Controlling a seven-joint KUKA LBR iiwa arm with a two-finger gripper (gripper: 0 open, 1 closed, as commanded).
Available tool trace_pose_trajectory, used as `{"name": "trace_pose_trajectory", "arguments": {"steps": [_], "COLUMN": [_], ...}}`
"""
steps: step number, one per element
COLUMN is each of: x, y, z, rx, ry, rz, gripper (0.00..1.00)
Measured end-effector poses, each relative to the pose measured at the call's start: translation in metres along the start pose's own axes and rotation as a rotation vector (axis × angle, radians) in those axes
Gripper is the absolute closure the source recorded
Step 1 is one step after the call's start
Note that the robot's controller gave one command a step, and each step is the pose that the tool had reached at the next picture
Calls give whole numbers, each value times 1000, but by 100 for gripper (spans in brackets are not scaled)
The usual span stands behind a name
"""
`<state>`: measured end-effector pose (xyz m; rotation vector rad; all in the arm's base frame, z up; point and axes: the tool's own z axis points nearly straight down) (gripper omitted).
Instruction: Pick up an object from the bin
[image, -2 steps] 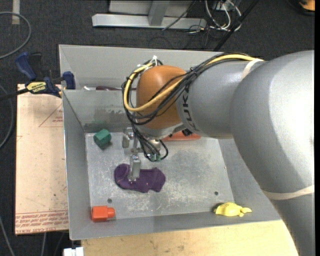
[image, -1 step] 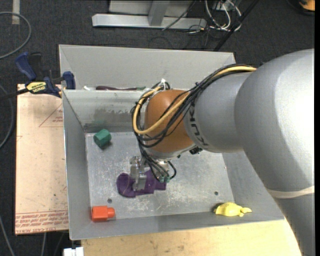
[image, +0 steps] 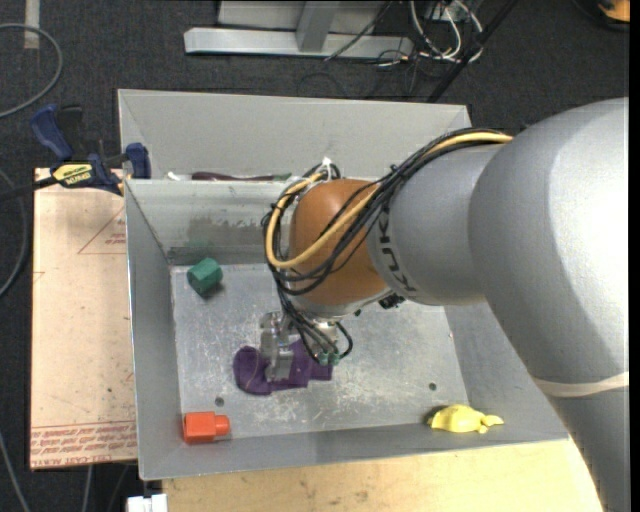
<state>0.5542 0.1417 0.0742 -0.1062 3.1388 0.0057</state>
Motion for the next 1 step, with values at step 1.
{"name": "trace_pose_trajectory", "arguments": {"steps": [1], "x": [-7], "y": [12], "z": [-143], "rx": [-2], "ry": [-4], "rz": [21], "gripper": [100]}}
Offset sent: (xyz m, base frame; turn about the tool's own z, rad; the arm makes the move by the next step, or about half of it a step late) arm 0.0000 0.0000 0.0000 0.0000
